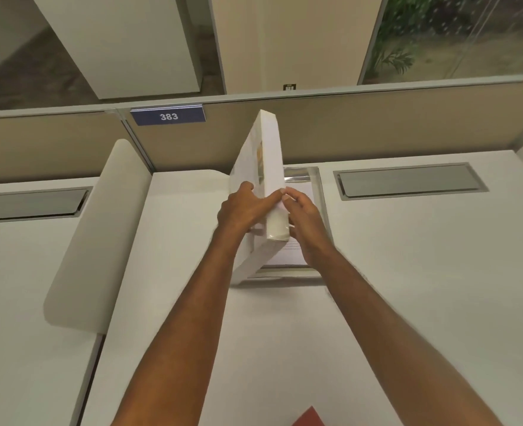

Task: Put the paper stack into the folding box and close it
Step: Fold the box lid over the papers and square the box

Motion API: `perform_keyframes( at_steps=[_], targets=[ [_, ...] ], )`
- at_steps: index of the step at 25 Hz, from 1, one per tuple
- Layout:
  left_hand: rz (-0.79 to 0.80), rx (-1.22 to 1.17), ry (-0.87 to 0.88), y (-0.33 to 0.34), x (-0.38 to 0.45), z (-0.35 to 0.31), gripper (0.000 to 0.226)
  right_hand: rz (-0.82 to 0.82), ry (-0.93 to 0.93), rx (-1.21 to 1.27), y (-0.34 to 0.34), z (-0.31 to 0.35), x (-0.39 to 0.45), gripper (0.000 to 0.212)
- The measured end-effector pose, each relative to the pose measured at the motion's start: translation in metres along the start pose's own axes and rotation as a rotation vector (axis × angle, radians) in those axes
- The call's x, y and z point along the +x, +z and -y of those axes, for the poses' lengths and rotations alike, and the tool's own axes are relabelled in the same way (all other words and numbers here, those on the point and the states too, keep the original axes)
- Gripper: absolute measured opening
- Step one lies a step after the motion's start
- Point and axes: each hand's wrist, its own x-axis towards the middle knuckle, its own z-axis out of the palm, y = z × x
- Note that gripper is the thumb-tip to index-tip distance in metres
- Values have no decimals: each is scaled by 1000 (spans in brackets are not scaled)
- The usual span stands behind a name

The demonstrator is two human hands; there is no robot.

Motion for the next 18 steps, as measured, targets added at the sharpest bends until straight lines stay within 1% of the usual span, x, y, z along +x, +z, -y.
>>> perform_keyframes(
  at_steps=[2, 5, 7, 9, 11, 13, 14, 16, 18],
  targets=[
    [46, 33, -15, 14, 1, 2, 103, -26, 55, 18, -18, 1, 1, 50],
    [139, 11, -89, 35, 8, 23, 104, -88, 93, -26, -45, -4, 4, 53],
    [178, -11, -139, 46, 12, 47, 98, -149, 106, -63, -60, -15, 7, 69],
    [144, -15, -206, 57, 15, 74, 88, -172, 122, -64, -72, -28, 12, 79],
    [73, -32, -300, 65, 16, 96, 84, -175, 159, -22, -82, -43, 17, 83],
    [51, -130, -382, 68, 16, 112, 87, -203, 204, -15, -90, -56, 21, 79],
    [61, -198, -407, 68, 17, 118, 89, -218, 211, -17, -94, -62, 22, 73],
    [100, -325, -411, 70, 22, 128, 87, -246, 209, -38, -99, -78, 27, 61],
    [116, -436, -392, 71, 25, 133, 82, -281, 220, -113, -104, -91, 32, 54]
  ],
)
